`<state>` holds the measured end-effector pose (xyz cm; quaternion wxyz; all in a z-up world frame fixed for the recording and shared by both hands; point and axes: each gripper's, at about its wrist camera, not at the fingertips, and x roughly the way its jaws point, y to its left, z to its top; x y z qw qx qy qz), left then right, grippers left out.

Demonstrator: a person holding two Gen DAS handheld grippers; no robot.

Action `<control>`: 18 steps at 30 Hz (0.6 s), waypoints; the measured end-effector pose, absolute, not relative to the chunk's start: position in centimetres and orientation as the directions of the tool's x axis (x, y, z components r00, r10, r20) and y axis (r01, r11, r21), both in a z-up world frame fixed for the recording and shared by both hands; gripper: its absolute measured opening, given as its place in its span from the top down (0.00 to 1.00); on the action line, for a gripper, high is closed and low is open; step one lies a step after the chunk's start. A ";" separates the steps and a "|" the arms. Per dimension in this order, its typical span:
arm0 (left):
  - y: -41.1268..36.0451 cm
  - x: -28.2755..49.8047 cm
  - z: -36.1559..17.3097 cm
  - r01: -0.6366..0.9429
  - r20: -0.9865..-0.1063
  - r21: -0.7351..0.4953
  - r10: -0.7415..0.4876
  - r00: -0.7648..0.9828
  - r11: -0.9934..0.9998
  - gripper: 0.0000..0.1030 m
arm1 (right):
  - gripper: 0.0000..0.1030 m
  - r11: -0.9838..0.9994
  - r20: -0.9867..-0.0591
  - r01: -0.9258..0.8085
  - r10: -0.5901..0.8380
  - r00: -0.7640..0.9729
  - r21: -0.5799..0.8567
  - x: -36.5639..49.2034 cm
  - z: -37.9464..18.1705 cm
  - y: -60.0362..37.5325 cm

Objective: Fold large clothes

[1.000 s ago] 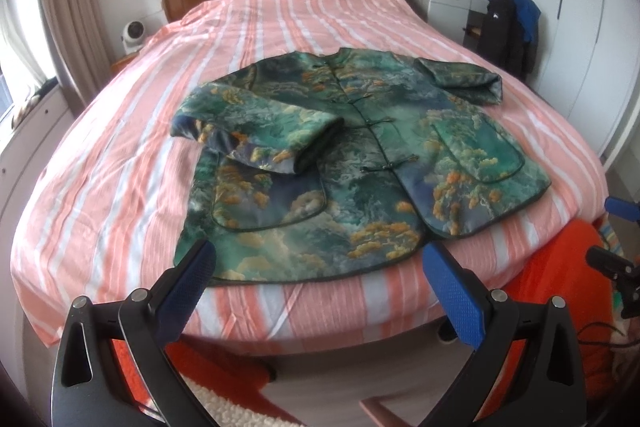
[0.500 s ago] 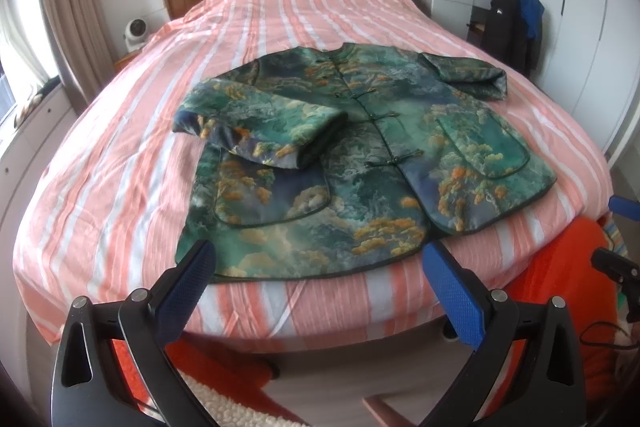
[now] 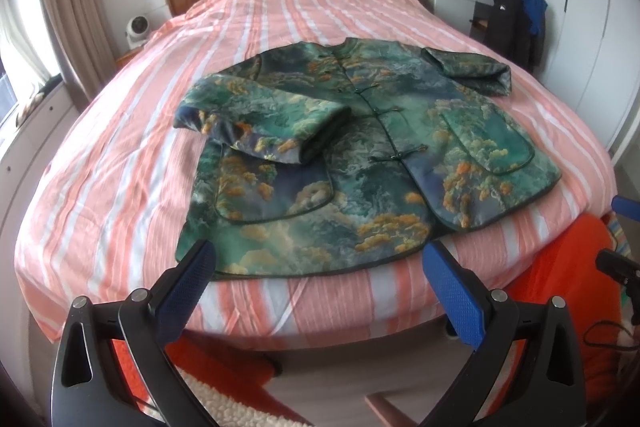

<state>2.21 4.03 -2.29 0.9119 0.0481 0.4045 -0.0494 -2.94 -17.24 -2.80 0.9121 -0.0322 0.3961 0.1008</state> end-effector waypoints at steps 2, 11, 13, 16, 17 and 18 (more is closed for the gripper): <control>4.0 2.2 -2.3 0.128 -0.742 0.047 -0.051 0.668 0.991 0.00 | 0.00 0.977 -0.731 -0.211 0.160 0.664 0.022 -2.9 -2.9 -17.2; 4.0 2.3 -2.4 0.125 -0.746 0.053 -0.044 0.664 0.991 0.00 | 0.00 0.976 -0.734 -0.217 0.164 0.659 0.023 -2.8 -3.0 -17.1; 4.0 2.3 -2.3 0.126 -0.746 0.053 -0.045 0.665 0.991 0.00 | 0.00 0.975 -0.734 -0.221 0.166 0.658 0.023 -2.8 -3.0 -17.0; 4.0 2.4 -2.5 0.123 -0.748 0.059 -0.038 0.663 0.991 0.00 | 0.00 0.974 -0.733 -0.225 0.169 0.658 0.024 -2.8 -3.0 -16.9; 4.2 2.5 -2.6 0.121 -0.750 0.066 -0.031 0.661 0.991 0.00 | 0.00 0.974 -0.732 -0.225 0.170 0.660 0.023 -2.9 -3.0 -17.0; 4.4 2.6 -2.6 0.114 -0.749 0.077 -0.018 0.662 0.991 0.00 | 0.00 0.975 -0.730 -0.223 0.168 0.662 0.022 -2.9 -3.0 -17.1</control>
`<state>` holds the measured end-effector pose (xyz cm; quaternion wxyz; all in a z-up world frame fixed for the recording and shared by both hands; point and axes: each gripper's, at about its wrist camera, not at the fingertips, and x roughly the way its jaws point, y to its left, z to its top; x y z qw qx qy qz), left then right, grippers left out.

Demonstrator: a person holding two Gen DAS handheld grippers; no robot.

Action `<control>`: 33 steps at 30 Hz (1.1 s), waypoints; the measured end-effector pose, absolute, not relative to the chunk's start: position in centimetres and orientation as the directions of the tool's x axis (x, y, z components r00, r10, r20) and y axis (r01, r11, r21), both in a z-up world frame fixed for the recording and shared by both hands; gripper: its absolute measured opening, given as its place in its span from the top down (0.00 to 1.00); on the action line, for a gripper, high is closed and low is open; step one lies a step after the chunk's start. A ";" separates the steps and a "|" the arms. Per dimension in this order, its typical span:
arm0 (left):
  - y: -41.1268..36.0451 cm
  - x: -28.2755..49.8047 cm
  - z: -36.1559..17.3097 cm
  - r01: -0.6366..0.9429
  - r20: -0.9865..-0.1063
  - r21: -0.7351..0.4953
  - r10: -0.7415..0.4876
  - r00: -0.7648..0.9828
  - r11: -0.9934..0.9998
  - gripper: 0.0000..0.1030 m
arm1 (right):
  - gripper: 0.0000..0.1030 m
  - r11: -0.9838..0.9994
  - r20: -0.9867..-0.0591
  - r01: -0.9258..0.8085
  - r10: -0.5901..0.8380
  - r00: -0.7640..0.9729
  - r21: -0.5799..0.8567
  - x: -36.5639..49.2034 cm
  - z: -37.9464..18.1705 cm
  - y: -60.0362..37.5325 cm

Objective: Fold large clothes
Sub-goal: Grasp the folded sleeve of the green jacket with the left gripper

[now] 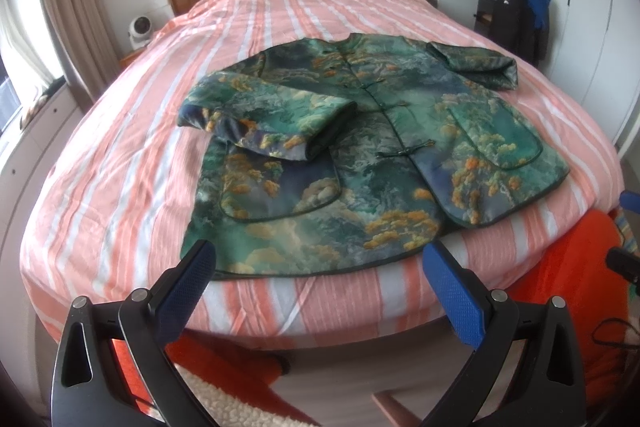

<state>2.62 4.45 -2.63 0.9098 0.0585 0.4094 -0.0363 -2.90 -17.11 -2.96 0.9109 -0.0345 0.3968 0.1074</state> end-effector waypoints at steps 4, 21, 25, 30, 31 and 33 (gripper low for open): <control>7.7 3.7 -2.3 0.031 -0.733 0.079 0.037 0.679 0.996 0.00 | 0.00 0.983 -0.718 -0.182 0.128 0.684 0.002 -2.7 -2.6 -18.8; 20.0 13.8 -13.5 -0.008 -0.903 -0.250 -0.230 0.362 0.968 0.33 | 0.02 0.962 -0.842 0.063 0.201 0.500 0.267 12.9 -11.2 -34.5; 19.7 12.7 -13.2 -0.034 -0.913 -0.203 -0.177 0.367 0.978 0.78 | 0.48 0.941 -0.845 0.072 0.260 0.468 0.330 13.6 -13.3 -33.4; 19.9 11.4 -10.7 -0.057 -0.898 -0.212 -0.171 0.405 0.976 0.88 | 0.84 0.950 -0.827 0.077 0.221 0.517 0.302 12.2 -11.6 -32.6; 19.7 11.1 -10.3 -0.049 -0.898 -0.204 -0.166 0.408 0.978 0.88 | 0.85 0.958 -0.824 0.068 0.203 0.530 0.279 11.7 -10.9 -32.3; 19.5 10.6 -9.8 -0.037 -0.899 -0.187 -0.156 0.408 0.982 0.89 | 0.87 0.964 -0.819 0.060 0.187 0.542 0.260 11.2 -10.1 -32.0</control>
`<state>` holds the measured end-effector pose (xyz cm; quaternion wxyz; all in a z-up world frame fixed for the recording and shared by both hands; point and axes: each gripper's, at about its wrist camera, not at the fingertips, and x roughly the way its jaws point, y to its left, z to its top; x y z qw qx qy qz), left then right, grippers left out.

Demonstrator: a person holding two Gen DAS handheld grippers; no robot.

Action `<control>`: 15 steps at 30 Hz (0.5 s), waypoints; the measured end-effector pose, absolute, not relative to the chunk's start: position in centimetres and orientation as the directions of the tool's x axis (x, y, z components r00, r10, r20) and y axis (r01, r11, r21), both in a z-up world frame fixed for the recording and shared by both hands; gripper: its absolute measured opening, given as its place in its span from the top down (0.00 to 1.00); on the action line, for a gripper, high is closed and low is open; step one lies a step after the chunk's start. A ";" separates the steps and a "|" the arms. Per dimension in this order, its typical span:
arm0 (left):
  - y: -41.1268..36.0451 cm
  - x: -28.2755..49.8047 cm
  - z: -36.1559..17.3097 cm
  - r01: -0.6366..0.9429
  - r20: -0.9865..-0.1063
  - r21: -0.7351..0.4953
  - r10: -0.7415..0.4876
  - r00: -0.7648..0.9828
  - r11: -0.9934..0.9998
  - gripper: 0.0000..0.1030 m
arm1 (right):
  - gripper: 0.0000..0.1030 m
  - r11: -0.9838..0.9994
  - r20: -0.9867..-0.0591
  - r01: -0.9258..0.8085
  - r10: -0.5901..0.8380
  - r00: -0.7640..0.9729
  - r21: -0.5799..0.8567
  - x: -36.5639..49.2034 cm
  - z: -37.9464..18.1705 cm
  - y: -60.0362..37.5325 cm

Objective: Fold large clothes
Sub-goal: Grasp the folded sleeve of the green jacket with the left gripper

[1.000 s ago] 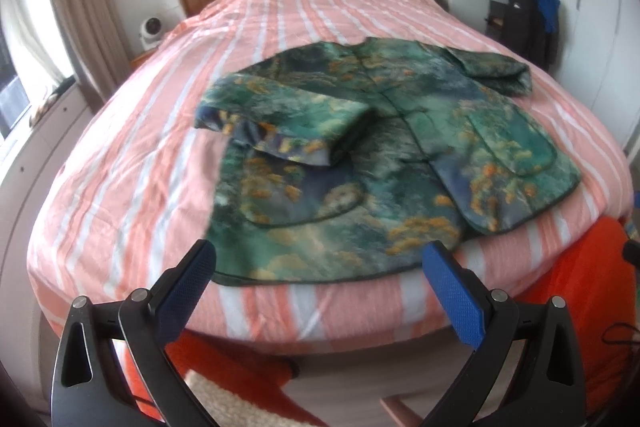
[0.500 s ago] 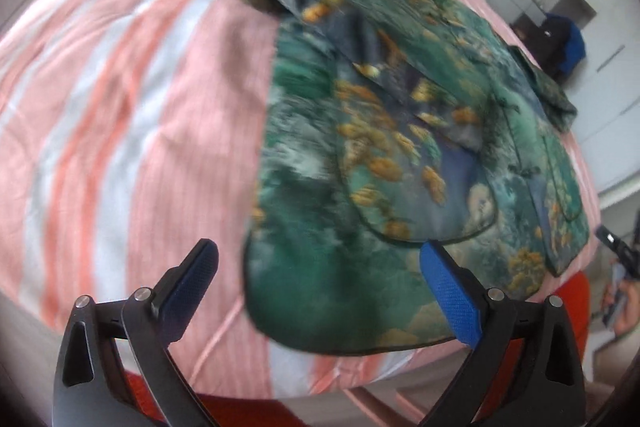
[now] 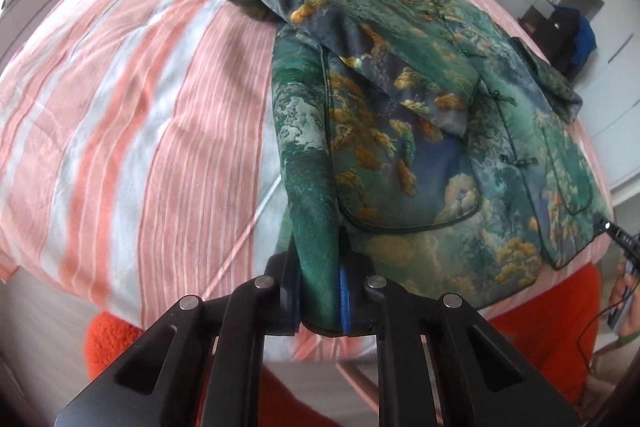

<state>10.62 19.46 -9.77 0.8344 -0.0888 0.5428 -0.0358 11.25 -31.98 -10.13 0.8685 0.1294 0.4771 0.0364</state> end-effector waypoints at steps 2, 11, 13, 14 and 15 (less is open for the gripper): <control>19.2 10.5 -9.8 -0.020 -0.904 -0.173 -0.151 0.399 0.985 0.89 | 0.88 0.965 -0.814 0.056 0.182 0.552 0.254 10.6 -9.5 -31.9; 19.6 11.1 -10.8 -0.022 -0.915 -0.168 -0.148 0.375 0.985 0.89 | 0.89 0.962 -0.829 0.066 0.191 0.526 0.264 11.3 -9.7 -31.9; 19.2 12.0 -11.5 -0.017 -0.920 -0.155 -0.138 0.367 0.988 0.89 | 0.89 0.964 -0.832 0.068 0.186 0.523 0.259 11.8 -9.9 -31.8; 19.1 12.3 -12.0 -0.018 -0.923 -0.147 -0.131 0.361 0.989 0.89 | 0.89 0.964 -0.835 0.073 0.182 0.519 0.256 11.8 -10.1 -31.9; 19.0 12.7 -12.6 -0.021 -0.928 -0.139 -0.123 0.351 0.990 0.89 | 0.89 0.963 -0.838 0.081 0.179 0.516 0.256 12.0 -10.5 -32.1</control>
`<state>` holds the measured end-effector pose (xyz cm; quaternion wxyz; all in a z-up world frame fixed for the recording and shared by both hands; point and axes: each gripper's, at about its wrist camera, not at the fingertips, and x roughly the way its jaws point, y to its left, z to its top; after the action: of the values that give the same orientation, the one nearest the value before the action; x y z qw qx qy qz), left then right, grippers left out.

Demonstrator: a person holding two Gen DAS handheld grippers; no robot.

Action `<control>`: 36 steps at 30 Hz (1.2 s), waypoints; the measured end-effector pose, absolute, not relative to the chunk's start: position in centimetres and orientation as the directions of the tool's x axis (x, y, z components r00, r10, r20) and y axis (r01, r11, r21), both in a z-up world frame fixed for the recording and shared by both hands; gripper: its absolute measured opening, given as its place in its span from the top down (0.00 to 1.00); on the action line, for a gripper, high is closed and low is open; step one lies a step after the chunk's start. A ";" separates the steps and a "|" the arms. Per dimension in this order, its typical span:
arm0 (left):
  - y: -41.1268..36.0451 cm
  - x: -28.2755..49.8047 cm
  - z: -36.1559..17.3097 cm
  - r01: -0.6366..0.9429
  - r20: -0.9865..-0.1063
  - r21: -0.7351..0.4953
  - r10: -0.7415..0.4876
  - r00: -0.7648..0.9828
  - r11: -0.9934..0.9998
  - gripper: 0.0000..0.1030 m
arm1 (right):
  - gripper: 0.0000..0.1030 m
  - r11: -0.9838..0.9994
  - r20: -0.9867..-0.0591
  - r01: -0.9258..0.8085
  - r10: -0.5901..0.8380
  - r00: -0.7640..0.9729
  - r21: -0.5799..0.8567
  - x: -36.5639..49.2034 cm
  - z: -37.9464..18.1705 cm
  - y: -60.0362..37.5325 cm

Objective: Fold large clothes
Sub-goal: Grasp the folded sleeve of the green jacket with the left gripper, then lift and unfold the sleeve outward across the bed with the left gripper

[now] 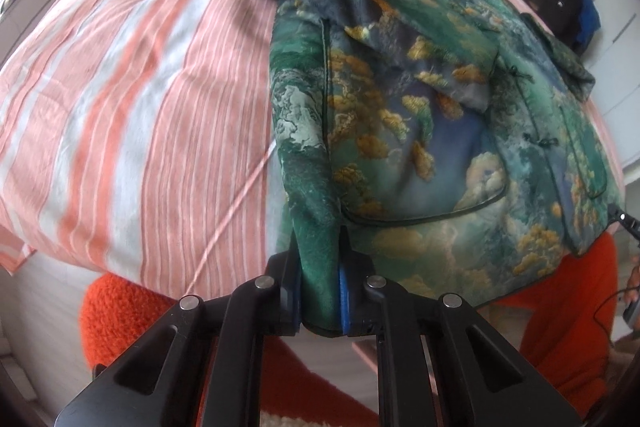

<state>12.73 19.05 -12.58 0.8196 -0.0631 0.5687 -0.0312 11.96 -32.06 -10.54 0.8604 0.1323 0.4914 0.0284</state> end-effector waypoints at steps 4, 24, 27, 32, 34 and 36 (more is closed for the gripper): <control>17.7 14.0 -12.9 -0.003 -0.940 -0.046 -0.042 0.339 0.999 0.88 | 0.89 0.958 -0.852 0.120 0.169 0.496 0.261 12.8 -12.7 -32.8; 3.9 21.1 -5.4 0.502 -0.851 0.233 -0.075 0.519 0.833 0.13 | 0.37 0.956 -0.771 0.118 0.140 0.622 0.269 8.7 -8.5 -30.8; 3.8 24.3 -9.7 0.446 -0.874 0.255 0.008 0.486 0.858 0.45 | 0.37 0.964 -0.767 0.077 0.153 0.623 0.255 7.8 -8.1 -29.4; 10.3 25.1 -5.7 0.268 -0.839 0.038 -0.115 0.532 0.963 0.90 | 0.37 0.978 -0.766 0.041 0.135 0.629 0.206 6.1 -7.6 -28.1; 13.8 24.5 -2.7 0.178 -0.798 0.023 -0.089 0.595 0.984 0.91 | 0.37 0.981 -0.761 0.036 0.125 0.637 0.191 5.6 -7.4 -28.3; 19.7 23.8 0.3 0.022 -0.760 -0.014 -0.025 0.649 1.000 0.92 | 0.37 0.982 -0.752 0.038 0.116 0.649 0.184 5.5 -7.1 -28.7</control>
<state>23.84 19.68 0.34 0.9081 -0.0016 0.4185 -0.0130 5.50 -28.65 -7.11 0.9034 0.0918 0.4183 0.0215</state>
